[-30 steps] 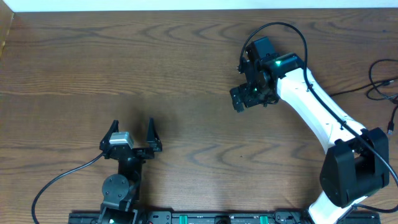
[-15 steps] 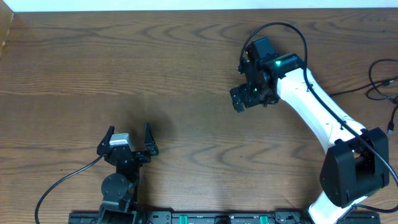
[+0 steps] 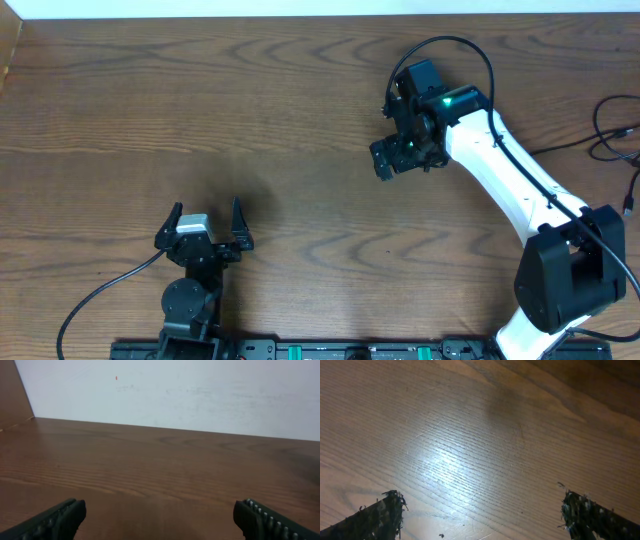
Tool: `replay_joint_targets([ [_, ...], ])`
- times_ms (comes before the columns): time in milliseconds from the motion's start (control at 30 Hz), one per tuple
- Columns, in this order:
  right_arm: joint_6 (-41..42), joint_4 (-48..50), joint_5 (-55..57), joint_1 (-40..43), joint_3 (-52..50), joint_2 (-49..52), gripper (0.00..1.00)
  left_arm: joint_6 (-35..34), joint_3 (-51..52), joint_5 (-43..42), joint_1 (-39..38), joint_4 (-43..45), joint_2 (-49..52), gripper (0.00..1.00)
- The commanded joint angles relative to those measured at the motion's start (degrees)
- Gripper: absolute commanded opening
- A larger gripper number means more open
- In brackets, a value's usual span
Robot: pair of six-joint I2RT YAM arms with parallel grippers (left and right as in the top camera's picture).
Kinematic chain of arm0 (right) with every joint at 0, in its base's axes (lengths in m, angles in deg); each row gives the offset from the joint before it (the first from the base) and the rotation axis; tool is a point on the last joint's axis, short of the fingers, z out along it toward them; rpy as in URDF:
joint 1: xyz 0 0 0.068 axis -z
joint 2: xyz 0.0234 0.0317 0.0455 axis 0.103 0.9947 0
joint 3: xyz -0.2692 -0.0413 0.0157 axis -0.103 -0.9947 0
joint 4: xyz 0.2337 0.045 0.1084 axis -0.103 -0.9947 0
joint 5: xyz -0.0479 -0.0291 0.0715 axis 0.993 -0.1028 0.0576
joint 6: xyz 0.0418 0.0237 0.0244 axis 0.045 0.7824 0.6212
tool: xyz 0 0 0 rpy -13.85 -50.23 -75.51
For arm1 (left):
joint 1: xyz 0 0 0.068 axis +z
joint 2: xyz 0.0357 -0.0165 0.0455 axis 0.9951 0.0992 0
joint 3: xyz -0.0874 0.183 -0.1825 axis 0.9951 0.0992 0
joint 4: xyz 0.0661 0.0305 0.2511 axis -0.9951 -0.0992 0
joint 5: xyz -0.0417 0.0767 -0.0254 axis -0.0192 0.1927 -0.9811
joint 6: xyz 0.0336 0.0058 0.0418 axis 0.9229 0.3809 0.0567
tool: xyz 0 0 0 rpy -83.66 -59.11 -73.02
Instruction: Untangle cables
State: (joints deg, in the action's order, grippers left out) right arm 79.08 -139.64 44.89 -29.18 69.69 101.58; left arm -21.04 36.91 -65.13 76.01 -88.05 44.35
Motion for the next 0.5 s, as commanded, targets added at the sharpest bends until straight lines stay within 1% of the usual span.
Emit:
replay_joint_targets([
  [0,0.55,-0.02,0.07,-0.09,-0.24,-0.37,0.99,1.18,0.79,0.20,0.31,-2.97,-0.55,1.00],
  [233,0.52,-0.02,0.07,-0.09,-0.24,-0.37,0.99,1.18,0.79,-0.79,1.14,-3.10,-0.57,1.00],
  [367,0.52,-0.02,0.07,-0.09,-0.24,-0.37,0.99,1.16,0.74,-3.26,2.12,-3.21,-0.55,1.00],
  [467,0.52,-0.04,0.07,-0.09,-0.24,-0.37,0.99,1.18,0.74,-3.56,2.12,-3.17,-0.57,1.00],
])
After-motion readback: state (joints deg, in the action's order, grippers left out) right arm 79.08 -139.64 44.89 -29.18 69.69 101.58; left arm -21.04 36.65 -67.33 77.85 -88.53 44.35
